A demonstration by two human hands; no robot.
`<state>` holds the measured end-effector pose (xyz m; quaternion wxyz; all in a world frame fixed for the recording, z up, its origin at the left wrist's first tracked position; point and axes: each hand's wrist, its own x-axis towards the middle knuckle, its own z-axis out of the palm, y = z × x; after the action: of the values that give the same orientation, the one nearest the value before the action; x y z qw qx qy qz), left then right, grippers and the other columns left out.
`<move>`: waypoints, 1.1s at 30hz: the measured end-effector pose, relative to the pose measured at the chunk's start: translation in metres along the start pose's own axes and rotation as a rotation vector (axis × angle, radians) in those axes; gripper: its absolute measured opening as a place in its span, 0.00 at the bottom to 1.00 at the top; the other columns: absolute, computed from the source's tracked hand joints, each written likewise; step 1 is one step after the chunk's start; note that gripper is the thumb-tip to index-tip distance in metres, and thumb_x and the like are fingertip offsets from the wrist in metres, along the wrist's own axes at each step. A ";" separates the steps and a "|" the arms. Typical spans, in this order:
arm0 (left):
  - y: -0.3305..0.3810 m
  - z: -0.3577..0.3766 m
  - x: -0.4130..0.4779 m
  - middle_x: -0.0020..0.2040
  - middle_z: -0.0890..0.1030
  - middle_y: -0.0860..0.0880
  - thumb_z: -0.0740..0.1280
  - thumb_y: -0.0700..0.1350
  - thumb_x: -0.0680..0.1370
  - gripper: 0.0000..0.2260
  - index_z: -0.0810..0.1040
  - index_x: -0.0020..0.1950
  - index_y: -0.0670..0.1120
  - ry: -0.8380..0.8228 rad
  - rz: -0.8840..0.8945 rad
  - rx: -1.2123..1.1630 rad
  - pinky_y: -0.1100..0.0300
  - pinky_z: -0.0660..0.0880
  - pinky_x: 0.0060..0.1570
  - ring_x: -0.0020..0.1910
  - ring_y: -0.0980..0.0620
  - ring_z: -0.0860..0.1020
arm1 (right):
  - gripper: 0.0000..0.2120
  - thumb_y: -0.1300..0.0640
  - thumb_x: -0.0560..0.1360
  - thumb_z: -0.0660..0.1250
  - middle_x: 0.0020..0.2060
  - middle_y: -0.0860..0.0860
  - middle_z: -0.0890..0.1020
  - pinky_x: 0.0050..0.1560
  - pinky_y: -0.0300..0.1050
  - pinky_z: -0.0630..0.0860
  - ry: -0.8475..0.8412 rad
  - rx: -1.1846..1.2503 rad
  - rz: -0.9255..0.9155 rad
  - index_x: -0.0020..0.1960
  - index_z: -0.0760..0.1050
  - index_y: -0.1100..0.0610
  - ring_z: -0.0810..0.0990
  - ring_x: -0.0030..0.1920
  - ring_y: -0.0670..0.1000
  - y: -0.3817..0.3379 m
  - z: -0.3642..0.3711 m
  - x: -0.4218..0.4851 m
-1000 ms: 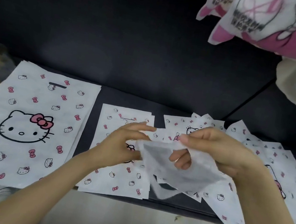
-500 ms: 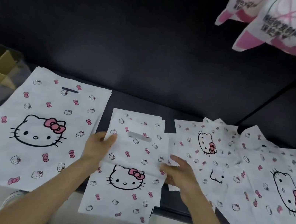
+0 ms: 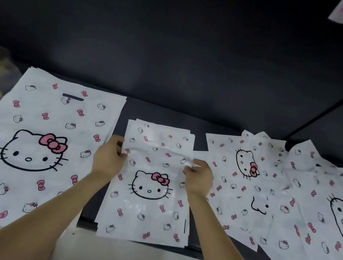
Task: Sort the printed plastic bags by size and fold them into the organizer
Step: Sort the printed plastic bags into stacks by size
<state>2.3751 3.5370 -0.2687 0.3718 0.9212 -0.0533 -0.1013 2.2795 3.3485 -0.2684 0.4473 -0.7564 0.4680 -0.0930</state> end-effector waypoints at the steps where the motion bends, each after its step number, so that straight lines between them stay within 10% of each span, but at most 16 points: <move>1: 0.002 0.001 0.003 0.45 0.79 0.42 0.68 0.34 0.74 0.14 0.74 0.59 0.39 0.028 0.048 0.054 0.56 0.68 0.44 0.45 0.43 0.76 | 0.15 0.65 0.75 0.64 0.35 0.45 0.75 0.40 0.39 0.69 0.001 0.006 0.009 0.61 0.75 0.60 0.74 0.39 0.48 -0.001 0.002 0.002; 5: -0.005 0.019 -0.005 0.51 0.80 0.36 0.74 0.44 0.68 0.20 0.78 0.59 0.41 0.020 0.394 0.359 0.43 0.74 0.50 0.49 0.33 0.77 | 0.15 0.63 0.76 0.64 0.38 0.48 0.80 0.32 0.34 0.66 -0.019 -0.013 0.004 0.62 0.74 0.59 0.74 0.34 0.42 -0.002 0.003 0.006; 9: -0.028 0.046 -0.031 0.63 0.76 0.38 0.56 0.65 0.72 0.29 0.77 0.64 0.50 -0.248 0.664 0.699 0.39 0.73 0.56 0.60 0.32 0.75 | 0.18 0.53 0.75 0.67 0.52 0.51 0.83 0.42 0.41 0.69 0.165 -0.280 -0.126 0.64 0.73 0.55 0.79 0.49 0.53 0.023 -0.023 0.006; 15: -0.032 0.045 -0.033 0.77 0.47 0.48 0.30 0.77 0.64 0.47 0.54 0.76 0.56 -0.427 0.551 0.696 0.52 0.40 0.73 0.77 0.43 0.46 | 0.31 0.35 0.76 0.51 0.69 0.52 0.69 0.70 0.60 0.56 0.135 -0.862 -0.126 0.70 0.67 0.54 0.65 0.70 0.56 0.110 -0.088 0.037; 23: -0.011 0.027 -0.025 0.78 0.39 0.49 0.37 0.74 0.57 0.48 0.45 0.77 0.59 -0.528 0.385 0.761 0.49 0.38 0.74 0.76 0.45 0.37 | 0.10 0.55 0.78 0.66 0.55 0.49 0.83 0.65 0.55 0.70 0.244 -0.250 -0.305 0.56 0.82 0.52 0.79 0.59 0.51 0.094 -0.105 -0.001; 27: 0.012 0.015 -0.034 0.75 0.63 0.47 0.53 0.73 0.66 0.41 0.69 0.72 0.51 -0.364 0.246 0.373 0.54 0.56 0.71 0.74 0.47 0.60 | 0.12 0.51 0.77 0.65 0.40 0.34 0.81 0.52 0.37 0.75 -0.121 0.054 -0.208 0.59 0.80 0.48 0.78 0.42 0.37 0.064 -0.120 -0.042; 30: 0.033 0.007 -0.034 0.58 0.80 0.44 0.58 0.67 0.76 0.28 0.81 0.54 0.45 -0.331 -0.281 -0.380 0.55 0.74 0.49 0.50 0.45 0.79 | 0.09 0.56 0.76 0.68 0.51 0.35 0.82 0.56 0.28 0.70 -0.440 0.153 -0.300 0.54 0.82 0.49 0.78 0.55 0.34 0.058 -0.128 -0.064; 33: 0.037 -0.008 -0.026 0.49 0.81 0.40 0.53 0.71 0.74 0.36 0.80 0.52 0.40 -0.558 -0.673 -0.727 0.53 0.75 0.39 0.43 0.41 0.80 | 0.13 0.56 0.74 0.69 0.55 0.32 0.79 0.64 0.26 0.62 -0.717 -0.051 -0.448 0.53 0.81 0.40 0.69 0.64 0.32 0.072 -0.125 -0.075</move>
<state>2.3506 3.5203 -0.2335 0.5841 0.6386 0.1854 -0.4655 2.1237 3.3222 -0.2292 0.5317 -0.8348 0.1090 0.0928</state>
